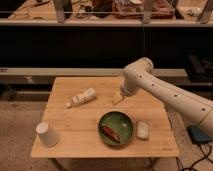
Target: Place the ceramic cup in the ceramic bowl
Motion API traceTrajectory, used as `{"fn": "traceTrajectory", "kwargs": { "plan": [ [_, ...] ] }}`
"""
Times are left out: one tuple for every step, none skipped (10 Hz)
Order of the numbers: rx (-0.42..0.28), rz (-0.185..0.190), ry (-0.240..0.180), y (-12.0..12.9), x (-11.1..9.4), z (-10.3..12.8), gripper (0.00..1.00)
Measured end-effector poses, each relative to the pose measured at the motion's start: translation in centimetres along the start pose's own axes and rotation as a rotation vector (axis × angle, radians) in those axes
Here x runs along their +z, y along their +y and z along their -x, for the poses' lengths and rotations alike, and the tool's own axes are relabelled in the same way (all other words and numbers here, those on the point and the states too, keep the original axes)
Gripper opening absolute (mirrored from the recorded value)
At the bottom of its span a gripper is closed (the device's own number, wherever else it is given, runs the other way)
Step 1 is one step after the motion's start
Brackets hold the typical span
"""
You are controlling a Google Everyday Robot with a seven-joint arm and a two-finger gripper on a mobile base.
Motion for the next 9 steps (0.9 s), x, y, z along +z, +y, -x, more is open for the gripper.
{"fn": "traceTrajectory", "kwargs": {
  "plan": [
    [-0.050,-0.025,0.074,-2.6,-1.1,-2.0,0.80],
    [-0.119,-0.065,0.147,-6.3,-2.6,-3.9,0.80],
    [-0.174,-0.102,0.199,-9.5,-3.7,-5.3,0.80],
    [-0.189,-0.110,0.213,-10.3,-4.0,-5.6,0.80],
    [-0.190,-0.107,0.215,-10.3,-4.1,-5.6,0.80],
    [-0.191,-0.106,0.216,-10.2,-4.1,-5.6,0.80],
    [-0.198,-0.112,0.222,-10.4,-4.0,-5.7,0.80],
    [-0.231,-0.141,0.242,-11.8,-3.7,-6.2,0.80],
    [-0.270,-0.181,0.273,-13.8,-3.2,-6.8,0.80]
  ]
}}
